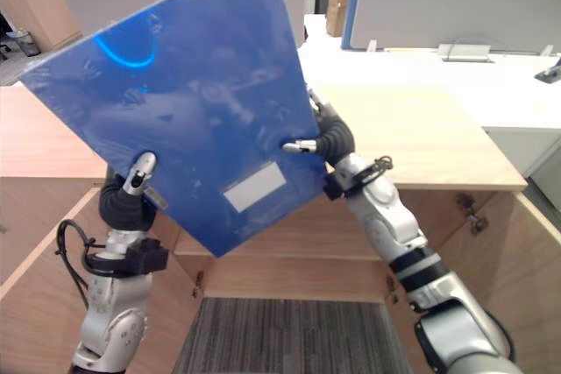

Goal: Walk over to the cabinet, pick up the folder, carry it to the office cabinet, place the folder inside the office cabinet, then close the office cabinet door

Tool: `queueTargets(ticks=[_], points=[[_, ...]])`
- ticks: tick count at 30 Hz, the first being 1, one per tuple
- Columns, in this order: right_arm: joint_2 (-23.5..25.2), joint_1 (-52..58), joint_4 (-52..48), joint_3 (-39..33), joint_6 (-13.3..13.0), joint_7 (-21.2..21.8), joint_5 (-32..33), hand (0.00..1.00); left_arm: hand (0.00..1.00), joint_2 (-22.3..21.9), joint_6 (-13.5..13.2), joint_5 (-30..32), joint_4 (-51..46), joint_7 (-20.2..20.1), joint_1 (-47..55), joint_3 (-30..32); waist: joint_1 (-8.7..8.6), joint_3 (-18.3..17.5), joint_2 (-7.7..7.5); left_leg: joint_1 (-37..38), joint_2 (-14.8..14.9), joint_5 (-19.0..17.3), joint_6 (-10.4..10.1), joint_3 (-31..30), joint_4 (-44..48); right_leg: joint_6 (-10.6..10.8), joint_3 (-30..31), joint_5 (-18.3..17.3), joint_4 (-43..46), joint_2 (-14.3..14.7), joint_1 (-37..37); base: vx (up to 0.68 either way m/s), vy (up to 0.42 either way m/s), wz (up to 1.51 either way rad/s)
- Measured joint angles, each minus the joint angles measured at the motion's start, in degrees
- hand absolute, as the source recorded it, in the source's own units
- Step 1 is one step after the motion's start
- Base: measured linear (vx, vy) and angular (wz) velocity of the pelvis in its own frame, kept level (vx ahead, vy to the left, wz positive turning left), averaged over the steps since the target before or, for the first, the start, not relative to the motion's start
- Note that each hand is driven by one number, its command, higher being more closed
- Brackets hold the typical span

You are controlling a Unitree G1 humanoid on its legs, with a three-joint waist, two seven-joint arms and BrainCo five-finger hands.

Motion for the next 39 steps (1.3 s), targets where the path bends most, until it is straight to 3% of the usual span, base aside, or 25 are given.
queueTargets(ticks=[4, 5, 12, 15, 16, 22, 27, 30, 33, 34, 36, 39], points=[[-0.8, -2.9, 1.6, 2.7, 0.0, -0.1, -0.5, 0.0, 1.0, 0.8, -0.5, 0.0, 0.1, 1.0, 0.0, 0.0, 0.18, -0.3, 0.01, 0.1, -0.3, 0.9, 0.2, -0.2, -0.9, 0.0, -0.1, 0.3, 0.0, -0.2, -0.2, -0.01, 0.012, 0.02], [-0.8, -3.5, 1.8, 3.1, 0.0, -0.1, -0.6, 1.0, 1.0, 0.9, -0.8, 0.0, 0.1, 1.1, 0.0, 0.0, 0.25, -0.4, -0.01, 0.1, -0.4, 1.2, 0.2, -0.3, -1.3, 0.0, -0.1, 0.4, 0.0, -0.2, -0.4, 0.0, 0.0, 0.0], [-2.6, -6.8, 1.9, 7.5, 0.0, 1.0, -0.6, 1.0, 1.0, 1.2, -2.4, -0.2, 0.1, 2.4, 0.3, 1.0, 0.79, -1.1, 0.01, 0.3, -0.5, 3.5, 0.1, -1.6, -3.8, -0.1, -1.6, 0.7, 0.2, -0.2, -1.0, -0.01, 0.013, 0.1], [-4.9, -9.2, 1.9, 10.8, 1.3, 2.0, 1.6, 1.0, 1.0, 2.4, -3.5, -0.2, 0.1, 2.6, 0.9, 1.1, 1.21, -1.4, 0.0, 0.3, -0.4, 4.0, -0.3, -1.9, -4.1, -0.3, -1.9, 0.8, 0.2, 0.0, -1.0, 0.0, 0.006, 0.06], [-6.0, -10.0, 1.9, 12.3, 1.9, 2.3, 2.5, 1.0, 0.0, 2.8, -3.7, -0.1, 0.1, 2.6, 1.2, 1.1, 1.29, -1.6, 0.04, 0.3, -0.4, 4.2, -0.4, -2.1, -4.3, -0.3, -2.2, 0.8, 0.1, 0.0, -1.0, 0.0, 0.004, 0.08], [-11.1, -12.4, 1.8, 20.4, 3.6, 4.2, 6.5, 1.0, 0.0, 3.9, -3.8, 0.5, 0.5, 2.6, 1.8, 0.2, 1.51, -2.2, -0.05, 0.5, -0.4, 4.5, -0.6, -2.3, -4.9, -0.4, -2.5, 0.9, 0.1, 0.1, -1.0, 0.0, 0.003, 0.02], [-14.0, -12.6, 1.4, 22.5, 4.2, 4.2, 6.4, 1.0, 0.0, 5.7, -4.3, -4.8, 3.7, 1.1, 1.9, -2.8, 1.67, -3.0, -0.04, 0.5, -0.3, 4.5, -0.6, -2.2, -4.9, -0.4, -2.4, 0.9, 0.0, 0.1, -1.0, 0.0, 0.0, 0.0], [-17.6, -13.6, 0.5, 23.8, 4.5, 4.3, 5.9, 1.0, 0.0, 7.4, -4.2, -10.5, 7.4, -3.0, 1.9, -6.4, 1.57, -3.0, -0.05, 0.3, -0.3, 4.4, -0.7, -2.1, -4.9, -0.4, -2.4, 0.9, 0.0, 0.1, -1.2, 0.0, 0.0, 0.0], [-21.9, -14.7, -1.9, 23.8, 4.6, 4.7, 2.8, 1.0, 0.0, 9.1, -3.0, -17.4, 12.7, -11.1, 1.8, -9.8, 1.3, -3.0, -0.07, 0.0, 0.1, 4.4, -0.7, -2.0, -4.9, -0.5, -2.4, 0.9, -0.2, 0.1, -1.4, 0.0, 0.0, 0.0], [-22.9, -14.5, -3.2, 23.1, 4.6, 5.0, 0.4, 1.0, 0.0, 9.3, -1.4, -19.3, 16.6, -15.4, 1.7, -10.2, 0.98, -3.0, -0.11, 0.0, 0.1, 4.4, -0.7, -1.9, -4.9, -0.7, -2.4, 1.1, -0.5, 0.2, -1.4, 0.0, 0.0, 0.0], [-23.3, -11.1, -5.9, 18.5, 4.7, 5.1, -4.6, 1.0, 0.0, 8.9, 1.5, -20.3, 22.2, -19.5, 1.8, -10.8, 0.67, -3.0, -0.17, -0.1, 0.3, 4.4, -0.7, -1.9, -4.9, -0.8, -2.4, 1.2, -0.9, 0.3, -1.3, 0.0, 0.0, 0.0], [-20.2, 2.0, -11.9, 0.5, 4.6, 5.8, -10.5, 1.0, 0.0, 3.1, 4.5, -18.9, 31.9, -21.5, 3.1, -10.2, 0.48, -2.9, -0.17, -0.5, 0.4, 4.2, -0.8, -1.8, -4.9, -0.8, -2.3, 1.2, -1.1, 0.2, -1.6, 0.02, 0.011, -0.01]])
